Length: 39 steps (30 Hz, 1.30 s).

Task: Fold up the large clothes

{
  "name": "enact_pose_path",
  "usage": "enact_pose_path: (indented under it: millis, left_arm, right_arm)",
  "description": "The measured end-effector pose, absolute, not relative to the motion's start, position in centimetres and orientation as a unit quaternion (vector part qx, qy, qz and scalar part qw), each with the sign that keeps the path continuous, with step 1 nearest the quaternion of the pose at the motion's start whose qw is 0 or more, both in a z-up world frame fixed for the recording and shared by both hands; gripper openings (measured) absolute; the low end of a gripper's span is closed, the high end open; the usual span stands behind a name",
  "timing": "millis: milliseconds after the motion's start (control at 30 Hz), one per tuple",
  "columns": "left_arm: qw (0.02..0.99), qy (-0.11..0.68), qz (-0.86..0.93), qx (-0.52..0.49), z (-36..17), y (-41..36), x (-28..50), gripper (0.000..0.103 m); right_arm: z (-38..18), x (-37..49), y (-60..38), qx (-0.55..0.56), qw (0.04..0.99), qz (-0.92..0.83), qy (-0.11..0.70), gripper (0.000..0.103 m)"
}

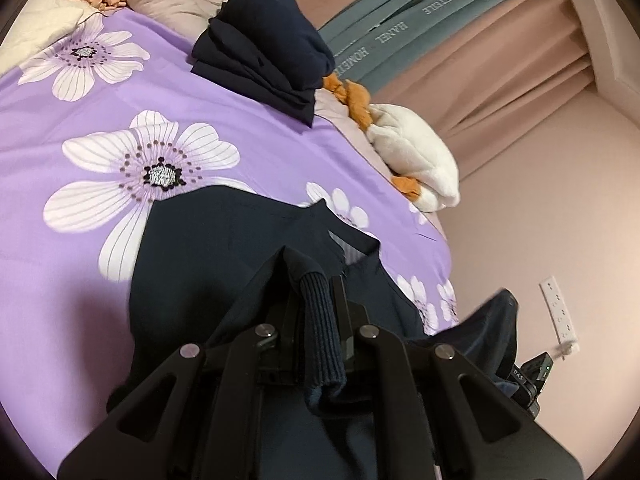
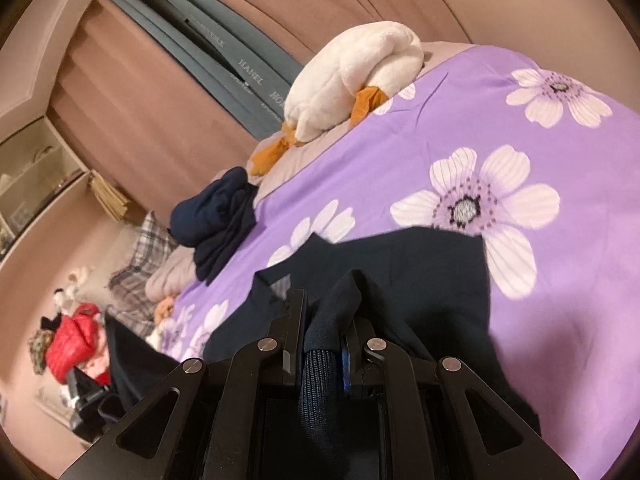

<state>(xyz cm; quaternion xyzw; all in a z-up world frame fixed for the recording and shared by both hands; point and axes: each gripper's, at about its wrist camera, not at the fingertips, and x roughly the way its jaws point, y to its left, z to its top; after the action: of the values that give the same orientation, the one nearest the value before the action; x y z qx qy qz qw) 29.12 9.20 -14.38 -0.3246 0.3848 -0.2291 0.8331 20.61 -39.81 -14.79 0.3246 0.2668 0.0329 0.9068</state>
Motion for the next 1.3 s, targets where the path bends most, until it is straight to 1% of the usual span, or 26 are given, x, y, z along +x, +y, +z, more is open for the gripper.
enact_pose_path:
  millis: [200, 433, 667, 733, 800, 867, 933, 967, 1000, 1033, 1100, 1133, 1167, 1200, 1233, 1267, 1300]
  left_arm:
    - [0.850, 0.395, -0.185, -0.297, -14.4, 8.4, 33.9, 0.010]
    - [0.850, 0.418, -0.135, -0.292, -15.8, 8.2, 39.5, 0.010]
    - [0.850, 0.448, -0.096, -0.260, -18.5, 6.5, 43.1, 0.011]
    - [0.841, 0.468, -0.080, -0.259, -19.9, 6.4, 43.9, 0.013]
    - [0.831, 0.485, -0.058, -0.268, -21.1, 6.8, 44.6, 0.015]
    - [0.815, 0.495, -0.046, -0.298, -22.2, 7.4, 45.1, 0.016]
    - [0.806, 0.496, -0.044, -0.321, -22.5, 7.8, 45.4, 0.018]
    - [0.803, 0.495, -0.044, -0.330, -22.6, 8.0, 45.8, 0.022]
    - [0.803, 0.493, -0.044, -0.332, -22.3, 8.0, 46.0, 0.023]
    - [0.805, 0.490, -0.044, -0.332, -22.0, 7.9, 46.1, 0.026]
    - [0.811, 0.481, -0.046, -0.329, -21.2, 7.6, 46.7, 0.030]
    - [0.813, 0.479, -0.048, -0.328, -20.9, 7.5, 46.9, 0.034]
    - [0.814, 0.478, -0.051, -0.326, -20.6, 7.4, 47.3, 0.044]
    - [0.813, 0.480, -0.053, -0.325, -20.5, 7.2, 47.7, 0.051]
    - [0.810, 0.484, -0.056, -0.325, -20.6, 7.0, 48.1, 0.070]
    - [0.806, 0.492, -0.054, -0.326, -20.7, 7.0, 48.4, 0.077]
    - [0.809, 0.486, -0.037, -0.328, -20.6, 7.4, 48.3, 0.077]
  right_arm:
    - [-15.1, 25.2, -39.7, 0.307, 0.907, 0.004, 0.287, 0.014]
    - [-15.2, 29.5, -40.8, 0.296, 0.909, -0.028, 0.291, 0.014]
    - [-17.7, 33.2, -41.1, 0.278, 0.902, -0.050, 0.327, 0.014]
    - [-18.8, 33.8, -41.5, 0.283, 0.894, -0.052, 0.343, 0.014]
    - [-19.9, 34.3, -42.1, 0.295, 0.883, -0.053, 0.362, 0.014]
    - [-20.6, 34.9, -42.7, 0.305, 0.872, -0.051, 0.378, 0.015]
    - [-21.0, 35.2, -43.1, 0.315, 0.863, -0.049, 0.393, 0.019]
    - [-21.2, 35.4, -43.4, 0.323, 0.856, -0.045, 0.400, 0.025]
    - [-21.3, 35.6, -43.7, 0.334, 0.851, -0.039, 0.403, 0.031]
    - [-21.2, 35.7, -44.0, 0.341, 0.849, -0.036, 0.401, 0.034]
    - [-20.7, 35.9, -44.8, 0.366, 0.845, -0.025, 0.390, 0.049]
    - [-20.5, 36.0, -45.3, 0.378, 0.843, -0.022, 0.381, 0.051]
    - [-20.3, 36.0, -45.7, 0.389, 0.842, -0.023, 0.372, 0.052]
    - [-20.1, 36.1, -46.0, 0.398, 0.841, -0.023, 0.366, 0.054]
    - [-20.0, 36.2, -46.3, 0.406, 0.839, -0.023, 0.362, 0.055]
    - [-19.9, 36.2, -46.6, 0.411, 0.837, -0.026, 0.361, 0.059]
    - [-19.9, 36.3, -46.7, 0.414, 0.835, -0.029, 0.362, 0.065]
